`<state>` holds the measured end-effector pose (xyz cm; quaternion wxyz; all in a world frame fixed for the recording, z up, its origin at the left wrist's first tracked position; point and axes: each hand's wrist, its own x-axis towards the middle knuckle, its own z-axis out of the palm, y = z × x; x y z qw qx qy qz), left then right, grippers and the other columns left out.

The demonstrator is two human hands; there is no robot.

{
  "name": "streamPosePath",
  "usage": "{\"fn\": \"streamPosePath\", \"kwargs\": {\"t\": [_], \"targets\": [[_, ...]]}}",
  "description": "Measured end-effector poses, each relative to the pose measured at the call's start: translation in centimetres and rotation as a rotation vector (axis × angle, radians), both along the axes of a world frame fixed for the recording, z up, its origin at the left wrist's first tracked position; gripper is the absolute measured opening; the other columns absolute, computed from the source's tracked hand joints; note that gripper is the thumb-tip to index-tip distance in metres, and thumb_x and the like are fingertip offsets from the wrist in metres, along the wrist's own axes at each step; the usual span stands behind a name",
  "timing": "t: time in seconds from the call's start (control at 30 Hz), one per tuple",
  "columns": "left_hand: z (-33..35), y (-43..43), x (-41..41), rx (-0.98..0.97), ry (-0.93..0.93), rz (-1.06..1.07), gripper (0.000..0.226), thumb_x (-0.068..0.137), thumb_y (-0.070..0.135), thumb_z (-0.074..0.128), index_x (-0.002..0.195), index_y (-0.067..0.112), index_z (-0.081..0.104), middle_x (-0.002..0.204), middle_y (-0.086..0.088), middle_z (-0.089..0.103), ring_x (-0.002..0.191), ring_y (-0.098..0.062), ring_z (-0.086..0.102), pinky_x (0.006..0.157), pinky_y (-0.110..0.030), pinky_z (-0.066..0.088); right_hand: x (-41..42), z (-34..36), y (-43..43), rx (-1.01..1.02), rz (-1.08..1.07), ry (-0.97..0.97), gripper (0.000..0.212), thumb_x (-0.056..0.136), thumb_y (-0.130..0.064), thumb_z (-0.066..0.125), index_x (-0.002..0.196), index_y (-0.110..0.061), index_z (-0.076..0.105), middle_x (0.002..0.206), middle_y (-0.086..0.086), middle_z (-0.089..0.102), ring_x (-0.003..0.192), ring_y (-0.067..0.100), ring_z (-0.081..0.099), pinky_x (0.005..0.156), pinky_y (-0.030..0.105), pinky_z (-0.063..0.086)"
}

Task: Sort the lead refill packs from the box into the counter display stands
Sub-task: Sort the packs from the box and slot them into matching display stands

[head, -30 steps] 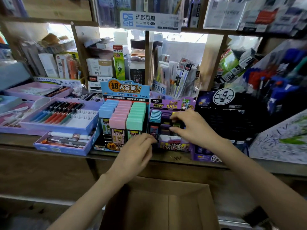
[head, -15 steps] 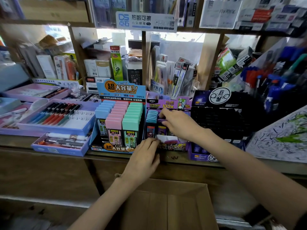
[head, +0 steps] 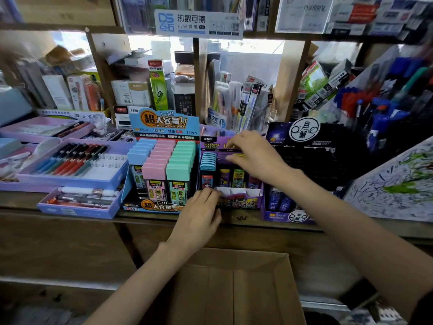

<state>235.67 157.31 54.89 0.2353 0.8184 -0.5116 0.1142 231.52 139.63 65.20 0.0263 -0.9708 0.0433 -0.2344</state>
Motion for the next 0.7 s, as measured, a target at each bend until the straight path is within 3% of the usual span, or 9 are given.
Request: {"fn": "streamPosePath", "kwargs": {"t": [0.13, 0.3, 0.5, 0.7], "targets": [[1.0, -0.5, -0.5, -0.039, -0.074, -0.032, 0.033, 0.090, 0.013, 0.054, 0.123, 0.014, 0.052, 0.120, -0.001, 0.052, 0.107, -0.018, 0.051, 0.089, -0.028, 0.042, -3.5, 3.1, -2.5, 0.165, 0.084, 0.058, 0.021, 0.089, -0.025, 0.062, 0.108, -0.016, 0.064, 0.100, -0.001, 0.056, 0.092, 0.010, 0.048, 0.080, 0.023, 0.037], [2.2, -2.6, -0.8, -0.056, -0.052, -0.066, 0.041, 0.092, 0.017, 0.051, 0.133, 0.014, 0.046, 0.135, -0.001, 0.047, 0.125, -0.016, 0.042, 0.103, -0.028, 0.034, -5.3, 2.3, -4.8, 0.140, -0.001, 0.266, 0.030, 0.086, -0.031, 0.066, 0.112, -0.017, 0.064, 0.111, 0.002, 0.061, 0.105, 0.017, 0.054, 0.093, 0.032, 0.041], [2.7, -4.7, -0.1, -0.027, -0.001, -0.035, 0.047, 0.094, 0.019, 0.049, 0.139, 0.011, 0.039, 0.143, -0.002, 0.038, 0.132, -0.016, 0.034, 0.108, -0.030, 0.032, -3.2, 0.7, -4.8, 0.191, -0.062, 0.151, 0.030, 0.081, -0.040, 0.068, 0.101, -0.018, 0.066, 0.102, 0.002, 0.064, 0.097, 0.016, 0.054, 0.087, 0.038, 0.046], [2.3, -5.1, -0.8, -0.076, 0.061, -0.021, 0.046, 0.092, 0.019, 0.052, 0.137, 0.013, 0.041, 0.141, -0.001, 0.041, 0.130, -0.015, 0.037, 0.105, -0.029, 0.034, -2.5, -0.1, -5.2, 0.152, -0.080, 0.188, 0.027, 0.087, -0.038, 0.062, 0.107, -0.021, 0.066, 0.111, 0.003, 0.061, 0.109, 0.024, 0.044, 0.096, 0.043, 0.039]]}}
